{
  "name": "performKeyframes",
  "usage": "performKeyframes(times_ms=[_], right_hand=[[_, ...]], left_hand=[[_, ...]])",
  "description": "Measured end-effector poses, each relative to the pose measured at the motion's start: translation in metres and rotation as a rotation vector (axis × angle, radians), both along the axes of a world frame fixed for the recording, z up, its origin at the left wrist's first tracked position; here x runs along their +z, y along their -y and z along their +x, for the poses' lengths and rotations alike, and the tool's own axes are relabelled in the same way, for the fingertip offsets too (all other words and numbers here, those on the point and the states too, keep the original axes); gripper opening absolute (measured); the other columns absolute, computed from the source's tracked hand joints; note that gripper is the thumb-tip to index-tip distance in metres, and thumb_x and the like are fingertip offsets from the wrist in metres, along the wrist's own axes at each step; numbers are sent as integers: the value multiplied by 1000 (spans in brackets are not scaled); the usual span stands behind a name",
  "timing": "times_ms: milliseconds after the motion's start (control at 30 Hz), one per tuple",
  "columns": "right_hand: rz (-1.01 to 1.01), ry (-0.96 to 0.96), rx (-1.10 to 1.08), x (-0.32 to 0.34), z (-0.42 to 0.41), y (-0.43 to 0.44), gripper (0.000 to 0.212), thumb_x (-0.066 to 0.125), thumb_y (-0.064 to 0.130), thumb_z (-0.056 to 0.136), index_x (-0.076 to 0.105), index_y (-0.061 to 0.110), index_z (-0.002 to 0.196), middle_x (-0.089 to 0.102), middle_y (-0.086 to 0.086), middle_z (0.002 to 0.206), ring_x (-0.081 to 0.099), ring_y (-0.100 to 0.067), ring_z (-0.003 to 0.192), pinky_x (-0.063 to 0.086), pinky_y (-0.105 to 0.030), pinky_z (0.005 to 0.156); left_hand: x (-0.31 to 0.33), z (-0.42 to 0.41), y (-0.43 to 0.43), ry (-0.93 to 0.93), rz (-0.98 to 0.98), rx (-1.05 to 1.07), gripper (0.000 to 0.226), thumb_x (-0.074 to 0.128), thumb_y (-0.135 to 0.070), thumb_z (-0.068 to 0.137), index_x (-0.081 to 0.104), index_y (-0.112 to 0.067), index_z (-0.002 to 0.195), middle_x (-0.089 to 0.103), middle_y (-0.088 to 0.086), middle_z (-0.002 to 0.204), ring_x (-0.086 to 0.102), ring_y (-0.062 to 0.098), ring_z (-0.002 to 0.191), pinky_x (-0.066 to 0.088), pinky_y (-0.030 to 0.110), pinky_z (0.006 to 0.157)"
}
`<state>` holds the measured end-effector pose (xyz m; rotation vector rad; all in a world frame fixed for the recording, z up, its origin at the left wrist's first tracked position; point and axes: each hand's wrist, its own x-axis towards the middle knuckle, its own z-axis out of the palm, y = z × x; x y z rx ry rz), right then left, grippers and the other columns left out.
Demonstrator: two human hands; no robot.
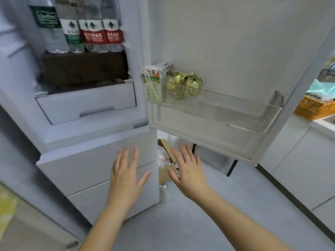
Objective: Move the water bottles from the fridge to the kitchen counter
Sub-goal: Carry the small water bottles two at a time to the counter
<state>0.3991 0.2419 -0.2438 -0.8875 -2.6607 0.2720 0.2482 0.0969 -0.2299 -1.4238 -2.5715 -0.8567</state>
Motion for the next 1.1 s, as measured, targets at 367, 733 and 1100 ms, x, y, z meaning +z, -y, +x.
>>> performKeyframes(times_ms=[367,733,1100], right_hand=[[-32,-137,235,35,-214,-50,66,39,45,100,7,30,156,-4,1,165,-10,-21,152,-5,-44,120],[-106,-315,239,109,-396,-76,66,43,41,100,11,28,156,1,1,166,-7,-20,152,5,-47,122],[40,-317,-28,168,-465,-155,69,47,37,99,9,27,156,4,3,165,-4,-19,152,13,-47,123]], left_hand=[[40,-164,-16,-161,34,239,82,48,-56,90,10,-23,154,4,3,163,-6,20,149,12,42,119],[101,-306,-53,-272,79,337,78,49,-54,92,14,-22,155,8,5,163,-3,23,150,12,41,119],[178,-420,-174,-330,136,111,78,50,-53,93,12,-23,155,10,4,162,0,22,150,9,45,119]])
